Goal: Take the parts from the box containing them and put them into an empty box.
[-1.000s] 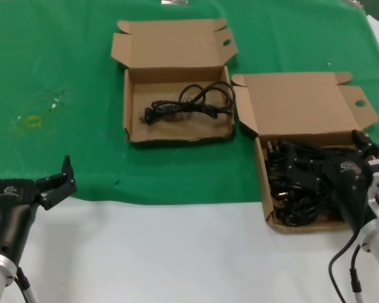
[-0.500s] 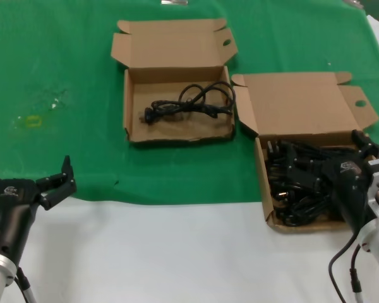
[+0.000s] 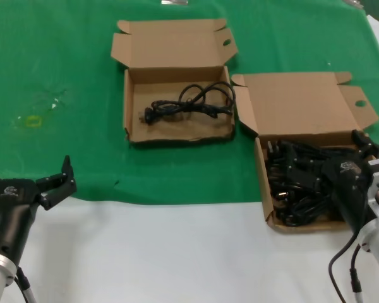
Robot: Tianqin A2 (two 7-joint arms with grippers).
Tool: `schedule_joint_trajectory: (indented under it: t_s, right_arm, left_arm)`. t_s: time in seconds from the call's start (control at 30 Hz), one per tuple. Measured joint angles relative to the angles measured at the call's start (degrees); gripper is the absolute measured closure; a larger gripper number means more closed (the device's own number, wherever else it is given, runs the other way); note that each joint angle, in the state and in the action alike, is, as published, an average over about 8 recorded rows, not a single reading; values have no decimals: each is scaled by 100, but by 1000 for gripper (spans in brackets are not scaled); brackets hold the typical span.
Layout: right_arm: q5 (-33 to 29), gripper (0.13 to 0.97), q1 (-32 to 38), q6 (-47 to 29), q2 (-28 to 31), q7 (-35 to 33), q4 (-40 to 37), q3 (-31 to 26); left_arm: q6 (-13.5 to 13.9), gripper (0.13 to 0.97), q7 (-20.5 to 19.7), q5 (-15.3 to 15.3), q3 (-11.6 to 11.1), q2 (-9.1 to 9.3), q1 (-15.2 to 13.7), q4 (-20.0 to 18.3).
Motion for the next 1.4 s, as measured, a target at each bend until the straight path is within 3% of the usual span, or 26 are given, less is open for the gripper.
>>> schedule_joint_trajectory:
  t_s: [1.4]
  right_arm:
    - [0, 129, 0, 0, 0, 0, 0, 0]
  left_arm:
    - [0, 132, 0, 0, 0, 0, 0, 0]
